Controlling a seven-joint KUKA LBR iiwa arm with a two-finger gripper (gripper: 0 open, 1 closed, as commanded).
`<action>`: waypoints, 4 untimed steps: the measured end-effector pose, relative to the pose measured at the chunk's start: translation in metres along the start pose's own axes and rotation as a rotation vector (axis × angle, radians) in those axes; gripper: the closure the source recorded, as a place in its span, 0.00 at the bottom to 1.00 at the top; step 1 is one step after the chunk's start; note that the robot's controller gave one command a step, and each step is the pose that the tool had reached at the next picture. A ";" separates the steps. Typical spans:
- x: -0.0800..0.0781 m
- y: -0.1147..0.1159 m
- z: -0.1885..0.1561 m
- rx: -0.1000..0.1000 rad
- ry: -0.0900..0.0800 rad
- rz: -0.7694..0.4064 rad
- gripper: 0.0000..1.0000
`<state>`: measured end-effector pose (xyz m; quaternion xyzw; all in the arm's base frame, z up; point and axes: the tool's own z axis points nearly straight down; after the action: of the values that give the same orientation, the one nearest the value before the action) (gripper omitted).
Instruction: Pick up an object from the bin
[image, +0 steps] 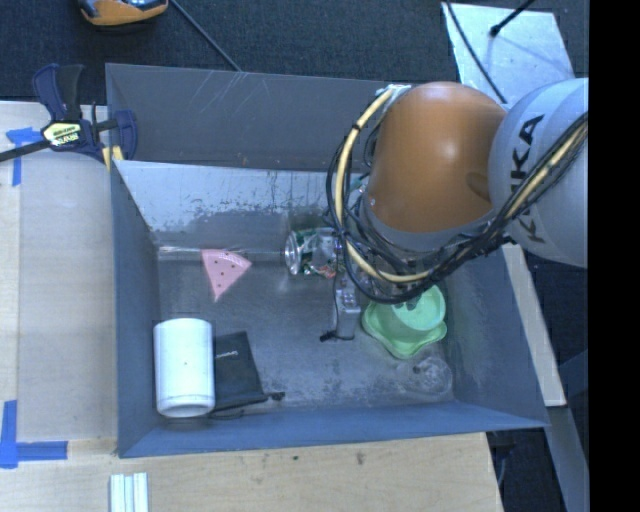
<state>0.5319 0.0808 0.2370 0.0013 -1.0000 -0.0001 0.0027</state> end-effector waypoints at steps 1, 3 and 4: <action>-0.002 -0.001 -0.004 -0.001 -0.009 0.003 0.00; 0.033 0.075 0.077 0.001 -0.005 -0.278 0.00; 0.025 0.072 0.082 0.001 -0.009 -0.555 0.00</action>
Offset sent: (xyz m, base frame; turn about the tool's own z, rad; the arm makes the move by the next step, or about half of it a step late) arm -0.0327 0.0874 -0.1670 -0.2368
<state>0.5060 0.1528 0.1549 0.2751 -0.9614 -0.0003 -0.0019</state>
